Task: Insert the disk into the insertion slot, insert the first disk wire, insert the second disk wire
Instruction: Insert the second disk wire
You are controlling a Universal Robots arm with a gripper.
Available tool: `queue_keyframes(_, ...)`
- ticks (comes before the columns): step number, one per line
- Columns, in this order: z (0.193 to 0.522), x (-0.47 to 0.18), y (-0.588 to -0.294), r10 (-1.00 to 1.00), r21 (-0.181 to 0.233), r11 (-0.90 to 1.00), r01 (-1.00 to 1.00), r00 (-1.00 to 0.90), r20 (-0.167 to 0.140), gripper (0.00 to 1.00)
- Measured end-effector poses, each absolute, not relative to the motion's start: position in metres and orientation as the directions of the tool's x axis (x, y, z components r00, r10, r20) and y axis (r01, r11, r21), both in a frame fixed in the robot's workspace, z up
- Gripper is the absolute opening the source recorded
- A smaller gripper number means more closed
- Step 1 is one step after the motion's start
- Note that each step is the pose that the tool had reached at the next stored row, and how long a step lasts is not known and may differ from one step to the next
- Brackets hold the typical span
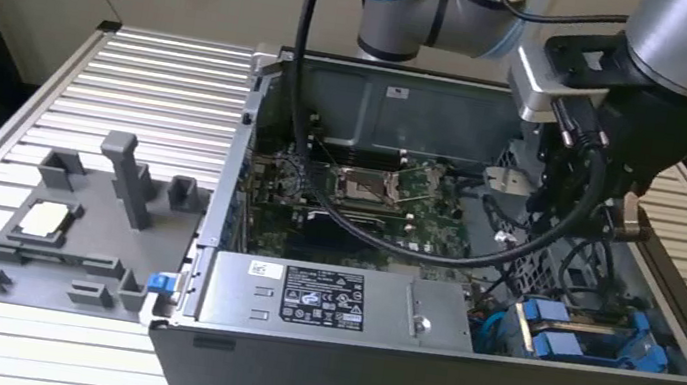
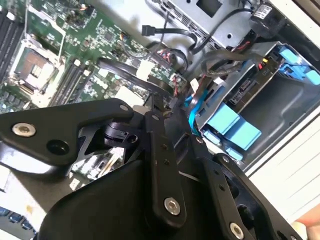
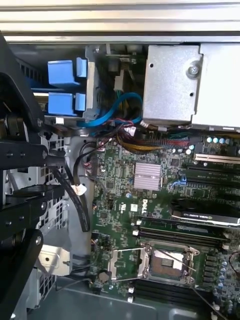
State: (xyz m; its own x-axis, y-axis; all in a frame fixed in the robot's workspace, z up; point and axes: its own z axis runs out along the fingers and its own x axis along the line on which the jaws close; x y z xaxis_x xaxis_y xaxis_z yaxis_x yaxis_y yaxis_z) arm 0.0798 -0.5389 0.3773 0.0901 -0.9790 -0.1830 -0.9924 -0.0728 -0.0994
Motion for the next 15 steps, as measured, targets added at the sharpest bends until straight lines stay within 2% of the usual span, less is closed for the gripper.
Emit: queue_keyframes(15,0.364,0.080,-0.551,-0.979,-0.097,-0.073,-0.993,0.090,-0.184,0.29)
